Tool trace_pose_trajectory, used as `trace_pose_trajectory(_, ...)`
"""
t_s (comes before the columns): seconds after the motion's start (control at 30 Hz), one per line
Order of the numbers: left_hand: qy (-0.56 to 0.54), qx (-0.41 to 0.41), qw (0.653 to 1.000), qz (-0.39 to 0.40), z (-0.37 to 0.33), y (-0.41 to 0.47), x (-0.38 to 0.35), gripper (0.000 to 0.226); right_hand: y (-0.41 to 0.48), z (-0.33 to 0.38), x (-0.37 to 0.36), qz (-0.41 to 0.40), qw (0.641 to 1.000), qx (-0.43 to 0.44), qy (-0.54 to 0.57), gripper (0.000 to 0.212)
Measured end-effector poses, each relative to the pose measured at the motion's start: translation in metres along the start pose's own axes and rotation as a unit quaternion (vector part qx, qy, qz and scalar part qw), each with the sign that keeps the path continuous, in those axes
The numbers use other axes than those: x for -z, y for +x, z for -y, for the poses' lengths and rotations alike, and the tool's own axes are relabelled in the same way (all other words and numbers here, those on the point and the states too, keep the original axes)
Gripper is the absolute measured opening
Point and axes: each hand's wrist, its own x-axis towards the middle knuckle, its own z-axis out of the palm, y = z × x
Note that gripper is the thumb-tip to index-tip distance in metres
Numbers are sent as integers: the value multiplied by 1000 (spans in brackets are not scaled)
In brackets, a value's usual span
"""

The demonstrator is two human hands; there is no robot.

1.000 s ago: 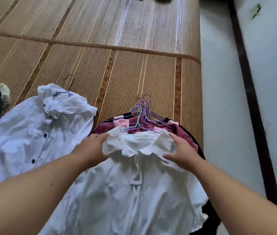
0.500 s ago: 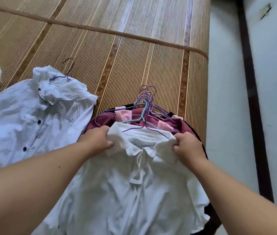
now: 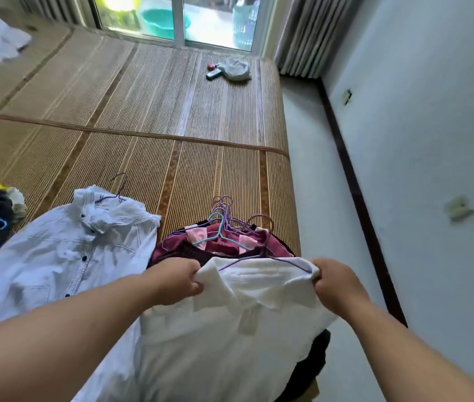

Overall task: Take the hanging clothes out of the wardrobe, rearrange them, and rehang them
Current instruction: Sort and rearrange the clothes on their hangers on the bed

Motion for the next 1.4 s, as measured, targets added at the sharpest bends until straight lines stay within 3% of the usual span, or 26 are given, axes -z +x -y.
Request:
trace_pose_trajectory(0.37,10,-186,981,-49,-170,-21,59,18,-104,-108,132,-139,981,-136,-13,16)
trace_pose_trajectory(0.53,34,-232,970,-71,-262,-6,53,22,-128,-183,170,-192,970,-145,-24,14)
trace_pose_trajectory(0.7,34,-196,973,-119,-350,27,25,20,-124,-271,201,-232,966,-115,4,26)
trace_pose_trajectory(1.0,-26,-101,984,-146,-475,92,-29,20,-82,-391,271,-190,981,-24,13,31)
trace_pose_trajectory(1.17,-72,-69,983,-154,-493,120,-33,17,-34,-411,293,-191,981,20,-10,20)
trace_pose_trajectory(1.4,-146,-24,975,-164,-472,161,-19,22,75,-389,295,-181,981,53,-36,22)
